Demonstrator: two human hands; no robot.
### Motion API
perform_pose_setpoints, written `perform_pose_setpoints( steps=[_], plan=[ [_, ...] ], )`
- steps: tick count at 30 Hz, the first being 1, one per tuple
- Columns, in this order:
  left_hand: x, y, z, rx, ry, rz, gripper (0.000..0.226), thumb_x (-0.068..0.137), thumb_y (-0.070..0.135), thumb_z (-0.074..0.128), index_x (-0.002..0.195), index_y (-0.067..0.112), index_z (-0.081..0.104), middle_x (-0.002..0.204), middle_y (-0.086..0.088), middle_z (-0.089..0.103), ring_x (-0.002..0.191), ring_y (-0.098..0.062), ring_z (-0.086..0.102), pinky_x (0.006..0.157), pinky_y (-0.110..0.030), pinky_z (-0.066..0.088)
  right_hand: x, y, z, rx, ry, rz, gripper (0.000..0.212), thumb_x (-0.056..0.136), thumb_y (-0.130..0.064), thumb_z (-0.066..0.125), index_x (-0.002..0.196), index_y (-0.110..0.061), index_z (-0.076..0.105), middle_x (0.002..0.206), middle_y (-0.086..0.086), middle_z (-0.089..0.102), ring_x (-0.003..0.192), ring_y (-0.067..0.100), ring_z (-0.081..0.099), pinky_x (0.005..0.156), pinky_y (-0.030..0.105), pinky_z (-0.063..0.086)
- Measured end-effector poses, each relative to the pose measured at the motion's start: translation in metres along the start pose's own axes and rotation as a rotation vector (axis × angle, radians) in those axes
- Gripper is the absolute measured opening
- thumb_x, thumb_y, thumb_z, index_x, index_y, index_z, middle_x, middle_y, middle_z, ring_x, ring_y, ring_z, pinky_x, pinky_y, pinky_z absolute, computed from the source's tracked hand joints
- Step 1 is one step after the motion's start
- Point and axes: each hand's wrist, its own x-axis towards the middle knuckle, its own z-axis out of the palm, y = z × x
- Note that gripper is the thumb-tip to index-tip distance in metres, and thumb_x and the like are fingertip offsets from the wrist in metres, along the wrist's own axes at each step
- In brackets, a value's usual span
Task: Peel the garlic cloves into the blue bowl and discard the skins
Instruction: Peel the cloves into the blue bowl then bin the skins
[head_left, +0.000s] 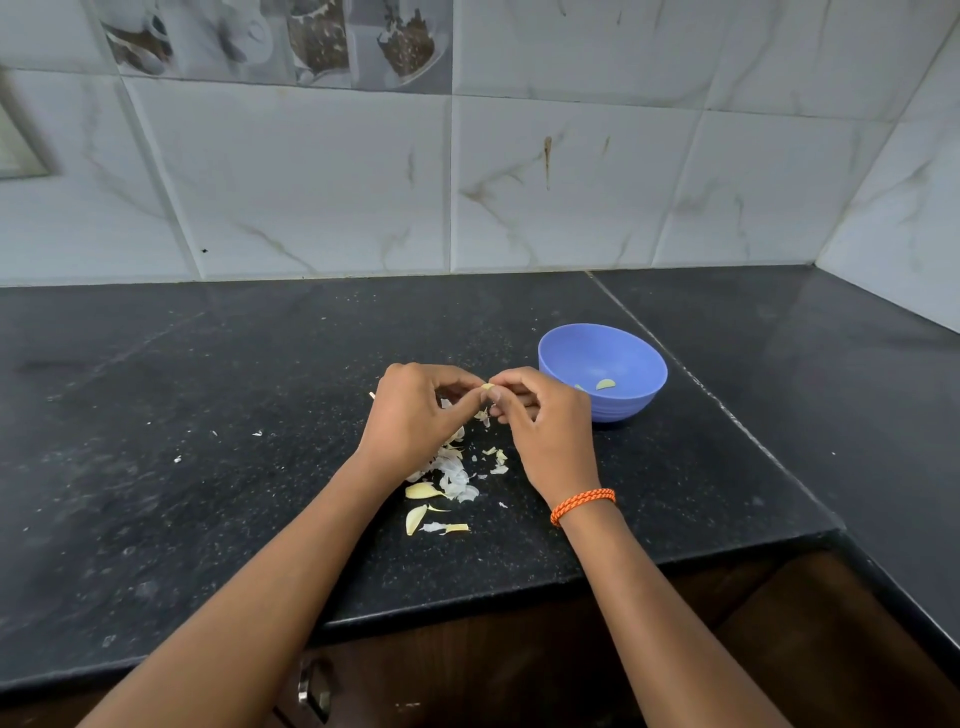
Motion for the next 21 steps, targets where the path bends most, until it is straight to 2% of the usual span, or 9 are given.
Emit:
perform_pose_setpoints(
  steps=[6, 9, 13, 18, 21],
  plan=[
    [-0.0020, 0.0003, 0.0021, -0.093, -0.048, -0.019, 0.010, 0.100, 0.025, 0.079, 0.098, 0.021, 0.088, 0.084, 0.012, 0.082, 0.077, -0.011, 0.079, 0.072, -0.044, 0.065, 0.0014, 0.0042, 0.0018, -0.031, -0.008, -0.031, 0.020, 0.107, -0.009, 0.063, 0.094, -0.010, 0.078, 0.079, -0.005, 0.075, 0.073, 0.010, 0.073, 0.070, 0.030, 0.064],
    [-0.0028, 0.0009, 0.0016, -0.187, -0.050, -0.065, 0.009, 0.100, 0.020, 0.080, 0.098, 0.017, 0.088, 0.084, 0.007, 0.082, 0.079, -0.015, 0.080, 0.076, -0.043, 0.067, 0.0015, 0.0042, 0.0004, 0.028, -0.005, -0.030, 0.023, 0.106, -0.008, 0.063, 0.091, -0.011, 0.081, 0.077, -0.004, 0.076, 0.070, 0.015, 0.073, 0.068, 0.034, 0.065],
    [-0.0023, 0.0032, 0.0022, -0.310, -0.051, -0.102, 0.008, 0.098, 0.013, 0.079, 0.101, 0.010, 0.086, 0.084, 0.000, 0.083, 0.081, -0.020, 0.081, 0.078, -0.038, 0.067, 0.0019, 0.0025, -0.0028, 0.085, 0.009, -0.024, 0.024, 0.105, -0.008, 0.063, 0.091, -0.009, 0.082, 0.074, -0.003, 0.076, 0.070, 0.017, 0.075, 0.068, 0.035, 0.066],
    [-0.0015, 0.0014, 0.0016, -0.462, -0.045, -0.148, 0.008, 0.096, 0.005, 0.079, 0.102, 0.003, 0.084, 0.091, -0.010, 0.083, 0.087, -0.031, 0.081, 0.082, -0.039, 0.067, 0.0011, 0.0000, -0.0064, 0.194, 0.007, 0.021, 0.024, 0.104, -0.005, 0.063, 0.090, -0.010, 0.082, 0.075, 0.000, 0.077, 0.071, 0.019, 0.077, 0.071, 0.033, 0.066],
    [-0.0010, -0.0003, 0.0007, -0.500, -0.026, -0.154, 0.010, 0.096, 0.000, 0.077, 0.103, 0.001, 0.084, 0.092, -0.013, 0.083, 0.088, -0.035, 0.080, 0.084, -0.042, 0.067, 0.0009, -0.0007, -0.0055, 0.254, 0.032, 0.056, 0.021, 0.103, -0.002, 0.064, 0.097, -0.012, 0.082, 0.079, 0.000, 0.079, 0.070, 0.020, 0.078, 0.072, 0.034, 0.066]
  ],
)
